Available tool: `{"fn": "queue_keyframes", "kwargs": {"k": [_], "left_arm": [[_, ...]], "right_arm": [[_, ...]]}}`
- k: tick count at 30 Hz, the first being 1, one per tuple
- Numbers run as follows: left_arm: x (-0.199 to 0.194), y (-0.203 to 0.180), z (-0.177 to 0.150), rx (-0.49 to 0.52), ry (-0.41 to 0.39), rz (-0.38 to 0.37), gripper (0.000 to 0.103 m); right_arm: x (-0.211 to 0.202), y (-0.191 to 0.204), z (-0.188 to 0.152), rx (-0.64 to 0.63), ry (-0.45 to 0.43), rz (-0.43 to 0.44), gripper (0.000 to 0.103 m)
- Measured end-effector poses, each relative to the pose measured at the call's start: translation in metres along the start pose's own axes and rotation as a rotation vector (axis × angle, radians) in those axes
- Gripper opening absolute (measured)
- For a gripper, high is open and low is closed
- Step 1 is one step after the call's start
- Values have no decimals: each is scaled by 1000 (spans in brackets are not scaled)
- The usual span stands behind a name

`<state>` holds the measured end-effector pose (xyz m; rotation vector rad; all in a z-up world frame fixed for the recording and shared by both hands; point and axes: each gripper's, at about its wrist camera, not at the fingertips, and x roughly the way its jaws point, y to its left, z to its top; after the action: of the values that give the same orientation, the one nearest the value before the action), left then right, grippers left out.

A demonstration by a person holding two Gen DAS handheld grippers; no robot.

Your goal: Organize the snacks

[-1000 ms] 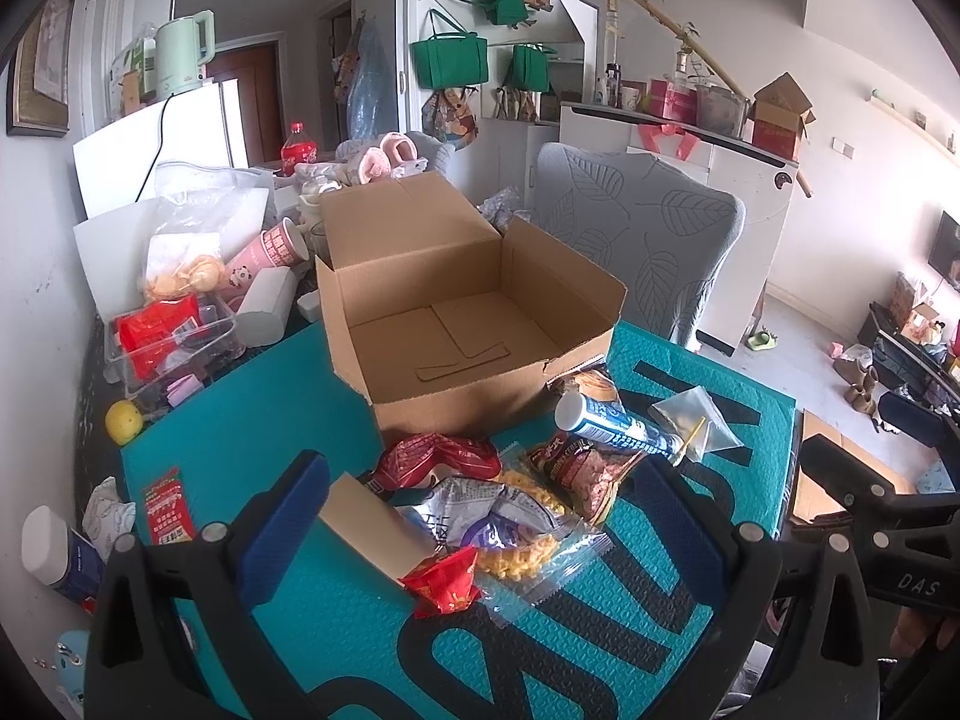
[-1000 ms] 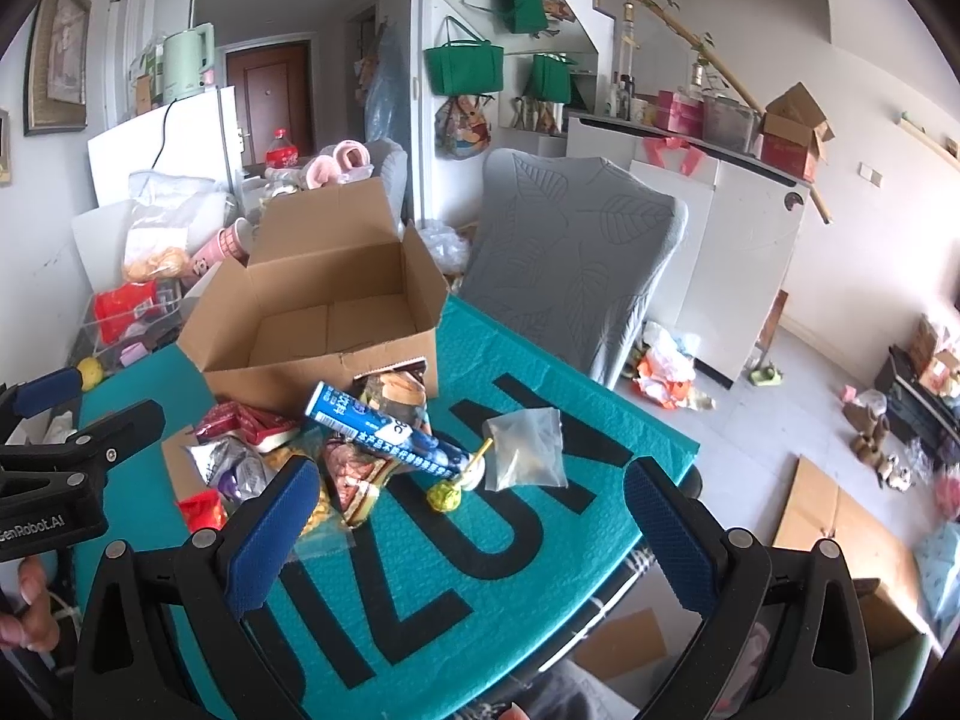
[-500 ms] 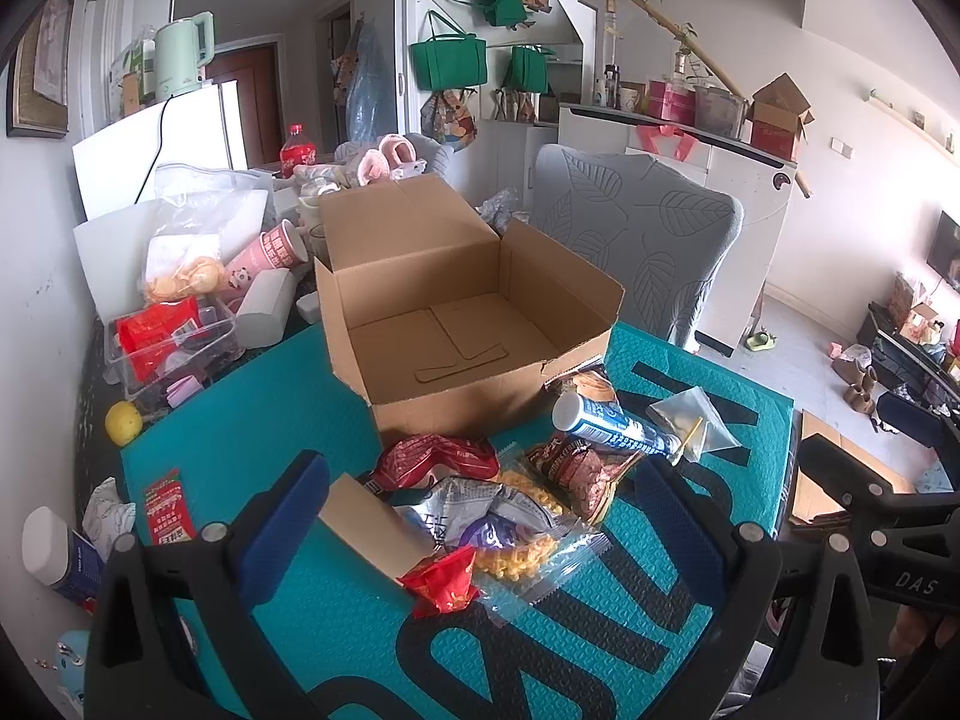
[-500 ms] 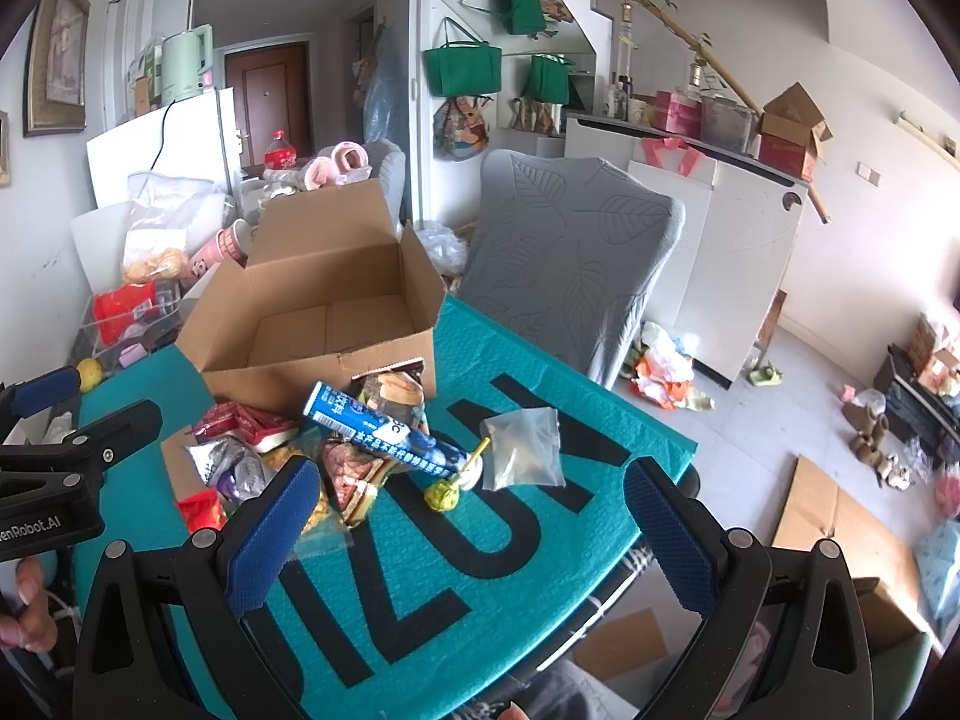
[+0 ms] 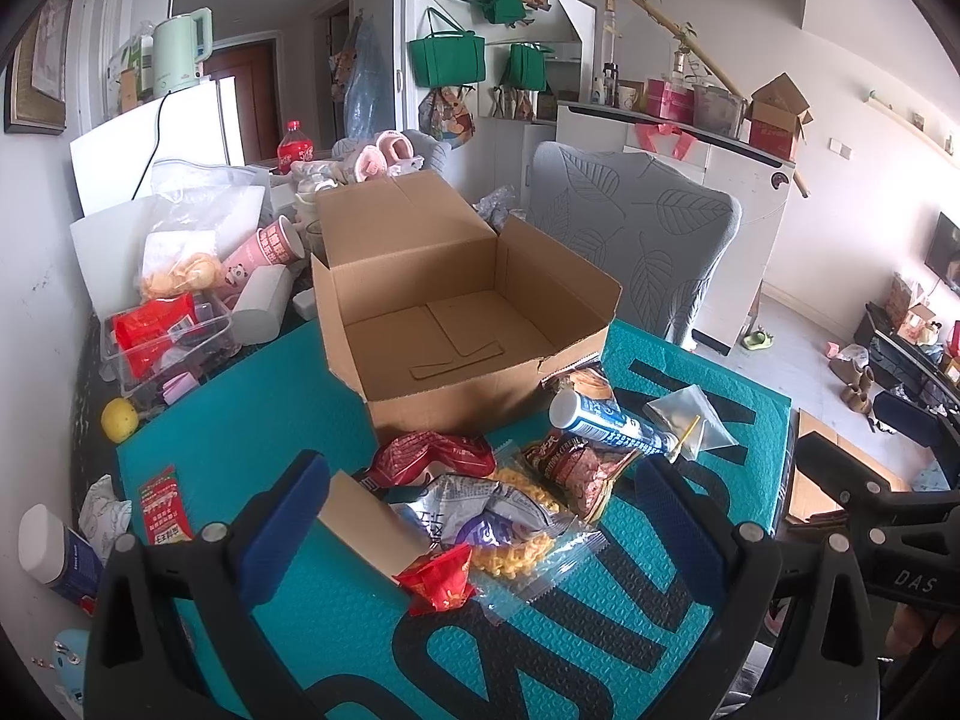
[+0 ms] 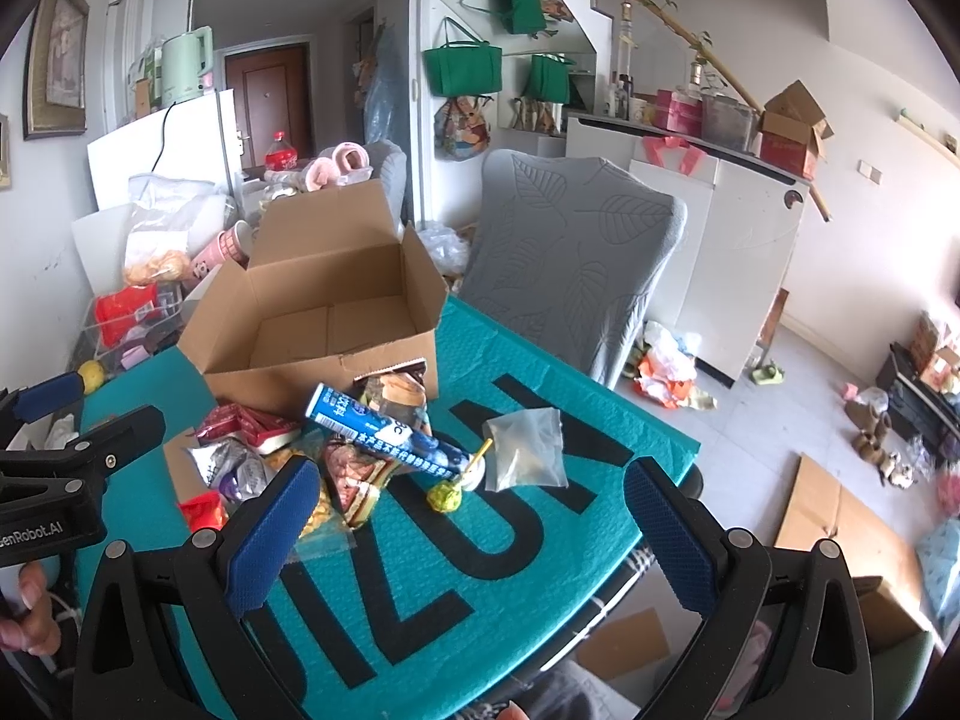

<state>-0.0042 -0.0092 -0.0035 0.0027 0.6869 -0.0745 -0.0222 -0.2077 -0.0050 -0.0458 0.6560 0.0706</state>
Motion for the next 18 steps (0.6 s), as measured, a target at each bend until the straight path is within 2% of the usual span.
{"fn": "queue_keyframes", "kwargs": {"k": [18], "left_arm": [[6, -3, -2, -4, 0, -20, 103]], "right_arm": [[11, -10, -7, 19, 1, 40, 103]]}}
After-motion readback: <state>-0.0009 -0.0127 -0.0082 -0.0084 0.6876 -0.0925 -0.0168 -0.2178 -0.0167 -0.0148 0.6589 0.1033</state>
